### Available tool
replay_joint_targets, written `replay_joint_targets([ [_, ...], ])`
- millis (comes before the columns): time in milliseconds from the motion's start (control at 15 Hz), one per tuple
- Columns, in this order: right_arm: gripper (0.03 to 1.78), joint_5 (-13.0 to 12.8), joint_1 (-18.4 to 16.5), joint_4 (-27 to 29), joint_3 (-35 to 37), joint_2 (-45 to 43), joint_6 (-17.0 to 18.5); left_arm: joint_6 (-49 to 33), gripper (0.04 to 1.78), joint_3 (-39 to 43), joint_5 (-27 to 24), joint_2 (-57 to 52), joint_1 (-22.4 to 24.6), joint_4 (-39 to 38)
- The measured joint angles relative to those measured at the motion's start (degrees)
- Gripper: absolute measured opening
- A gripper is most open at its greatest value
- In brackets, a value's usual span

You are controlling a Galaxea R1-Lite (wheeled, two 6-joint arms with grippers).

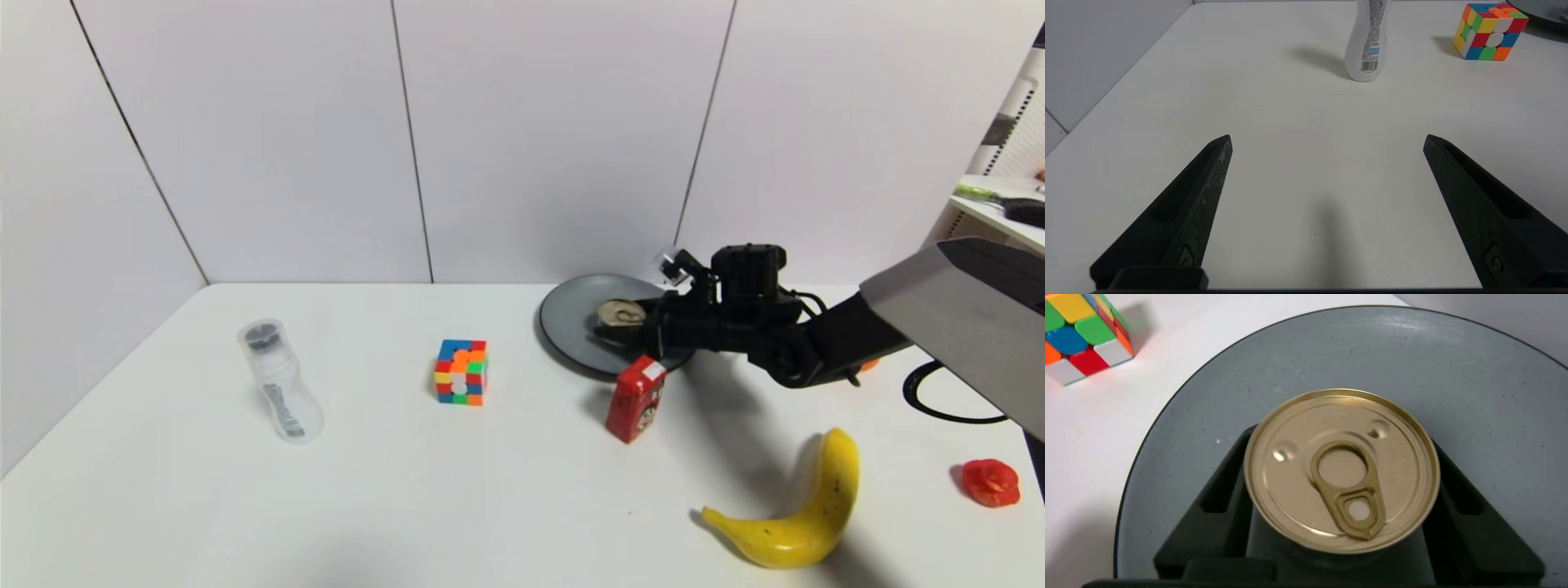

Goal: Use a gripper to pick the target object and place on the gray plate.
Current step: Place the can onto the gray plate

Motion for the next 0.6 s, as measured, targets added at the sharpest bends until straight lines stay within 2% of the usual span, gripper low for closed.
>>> replay_joint_targets([
  [400, 1.48, 0.00, 0.04, 0.61, 0.27, -1.18, 0.11, -0.02, 1.69, 0.00, 0.02, 0.00, 0.00, 0.00],
  [600, 1.55, -0.02, -0.68, 4.19, 2.50, -5.81, 0.43, -0.02, 1.69, 0.00, 0.00, 0.00, 0.00, 0.02],
])
